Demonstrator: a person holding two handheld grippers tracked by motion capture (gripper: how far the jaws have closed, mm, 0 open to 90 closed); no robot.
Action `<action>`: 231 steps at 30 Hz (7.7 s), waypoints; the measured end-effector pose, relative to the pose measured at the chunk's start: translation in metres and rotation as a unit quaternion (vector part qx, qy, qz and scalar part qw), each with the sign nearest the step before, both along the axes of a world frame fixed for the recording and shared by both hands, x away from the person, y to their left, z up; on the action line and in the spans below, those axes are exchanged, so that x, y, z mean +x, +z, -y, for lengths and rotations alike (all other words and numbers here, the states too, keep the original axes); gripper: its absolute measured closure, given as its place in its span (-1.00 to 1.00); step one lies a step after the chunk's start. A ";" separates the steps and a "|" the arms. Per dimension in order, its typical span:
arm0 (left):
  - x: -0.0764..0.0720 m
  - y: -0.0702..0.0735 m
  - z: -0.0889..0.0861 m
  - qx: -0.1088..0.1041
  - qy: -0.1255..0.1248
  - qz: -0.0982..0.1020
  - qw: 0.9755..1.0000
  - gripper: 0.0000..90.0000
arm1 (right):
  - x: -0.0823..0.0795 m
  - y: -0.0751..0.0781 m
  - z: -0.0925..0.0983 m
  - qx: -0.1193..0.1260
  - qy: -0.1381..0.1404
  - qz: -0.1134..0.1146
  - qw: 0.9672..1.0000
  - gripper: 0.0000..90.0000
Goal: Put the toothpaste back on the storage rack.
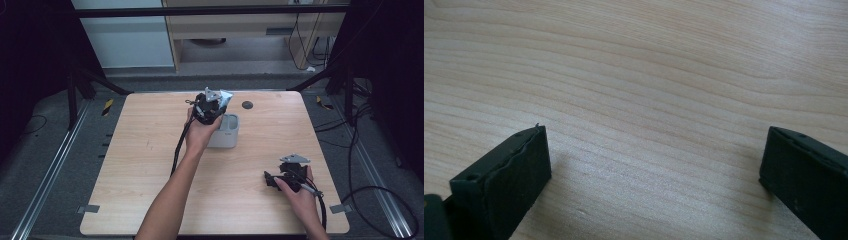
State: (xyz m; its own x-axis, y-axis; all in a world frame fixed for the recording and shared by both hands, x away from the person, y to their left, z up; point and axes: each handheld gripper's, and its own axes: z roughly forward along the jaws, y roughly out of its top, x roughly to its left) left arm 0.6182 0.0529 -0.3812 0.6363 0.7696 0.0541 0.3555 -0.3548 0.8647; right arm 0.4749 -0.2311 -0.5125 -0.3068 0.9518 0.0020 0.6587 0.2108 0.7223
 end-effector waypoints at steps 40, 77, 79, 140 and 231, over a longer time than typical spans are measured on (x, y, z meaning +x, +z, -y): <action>-0.006 -0.010 0.001 0.024 -0.012 -0.023 0.999 0.73 | 0.000 0.000 0.000 -0.001 0.000 0.000 1.000 -0.99; -0.003 -0.014 0.003 0.015 0.000 -0.050 0.999 0.69 | 0.000 0.000 0.000 -0.001 0.000 0.000 1.000 -0.99; -0.002 -0.013 0.004 0.016 0.001 -0.050 0.999 0.69 | 0.000 0.000 0.000 -0.001 0.000 0.000 1.000 -0.99; -0.034 0.005 -0.011 0.047 -0.018 -0.036 0.998 -0.15 | 0.000 0.000 0.000 -0.001 0.000 0.001 1.000 -0.99; -0.109 -0.074 -0.152 0.099 0.023 -0.126 0.987 -0.90 | 0.000 0.000 0.000 -0.002 0.001 0.001 1.000 -0.99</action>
State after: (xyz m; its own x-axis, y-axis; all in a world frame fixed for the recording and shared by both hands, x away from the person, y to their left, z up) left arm 0.5088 0.2047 -0.4556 0.6139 0.7878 0.0511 0.5701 -0.4872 0.6615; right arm 0.4750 -0.2313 -0.5127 -0.3078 0.9515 -0.0018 0.6572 0.2139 0.7227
